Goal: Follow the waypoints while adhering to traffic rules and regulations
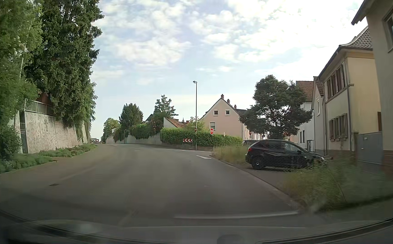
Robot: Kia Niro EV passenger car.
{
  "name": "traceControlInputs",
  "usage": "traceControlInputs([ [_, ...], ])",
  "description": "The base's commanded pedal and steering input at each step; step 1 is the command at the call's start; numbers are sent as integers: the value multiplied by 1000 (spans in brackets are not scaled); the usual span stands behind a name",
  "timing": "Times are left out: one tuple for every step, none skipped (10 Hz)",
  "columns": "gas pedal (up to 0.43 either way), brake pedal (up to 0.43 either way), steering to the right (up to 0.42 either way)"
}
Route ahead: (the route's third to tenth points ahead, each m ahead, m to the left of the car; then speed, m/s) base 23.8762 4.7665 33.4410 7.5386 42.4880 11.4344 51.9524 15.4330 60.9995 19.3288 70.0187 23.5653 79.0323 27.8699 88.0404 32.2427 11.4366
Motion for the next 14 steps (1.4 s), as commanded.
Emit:
traceControlInputs([
  [67,18,-46],
  [79,18,-46],
  [79,12,-46],
  [79,18,-46],
  [79,18,-46],
  [79,18,-46],
  [79,12,-46],
  [79,18,-46],
  [79,18,-46],
  [87,18,-46],
  [87,18,-49],
  [87,18,-51],
  [87,18,-53],
  [98,18,-53],
])
